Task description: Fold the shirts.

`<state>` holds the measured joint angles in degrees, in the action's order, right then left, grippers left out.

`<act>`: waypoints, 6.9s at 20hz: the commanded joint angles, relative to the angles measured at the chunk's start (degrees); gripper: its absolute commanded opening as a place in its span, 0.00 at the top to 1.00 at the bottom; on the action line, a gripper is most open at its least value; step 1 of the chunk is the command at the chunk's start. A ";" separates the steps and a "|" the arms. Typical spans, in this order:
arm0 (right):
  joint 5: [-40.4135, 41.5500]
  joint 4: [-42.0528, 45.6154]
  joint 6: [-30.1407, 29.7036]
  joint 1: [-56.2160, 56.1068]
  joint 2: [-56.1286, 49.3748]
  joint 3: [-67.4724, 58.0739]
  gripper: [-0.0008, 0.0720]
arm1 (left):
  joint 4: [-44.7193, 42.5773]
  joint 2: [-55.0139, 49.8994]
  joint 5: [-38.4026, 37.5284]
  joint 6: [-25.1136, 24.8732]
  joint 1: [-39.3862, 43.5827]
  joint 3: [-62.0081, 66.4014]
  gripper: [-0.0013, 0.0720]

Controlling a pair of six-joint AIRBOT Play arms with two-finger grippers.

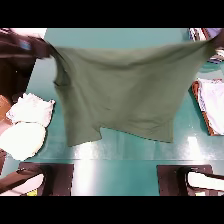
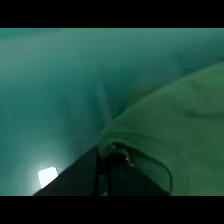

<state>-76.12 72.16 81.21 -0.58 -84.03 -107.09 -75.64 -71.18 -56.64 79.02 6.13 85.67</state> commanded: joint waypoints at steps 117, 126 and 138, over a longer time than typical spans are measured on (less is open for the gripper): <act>0.52 -2.03 0.39 9.27 17.57 35.71 0.38 | 7.69 8.98 -17.88 5.16 -5.16 -39.69 0.35; 0.76 -2.16 0.44 6.25 19.37 35.71 0.38 | 21.62 20.59 -11.30 3.37 -5.18 -65.53 0.35; -17.27 7.85 1.40 15.63 21.49 41.24 0.38 | 30.82 20.65 -9.46 -3.65 -5.18 -60.67 0.95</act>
<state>-87.53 75.57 82.39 10.48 -63.94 -69.47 -45.91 -50.59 -64.25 76.93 0.95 22.98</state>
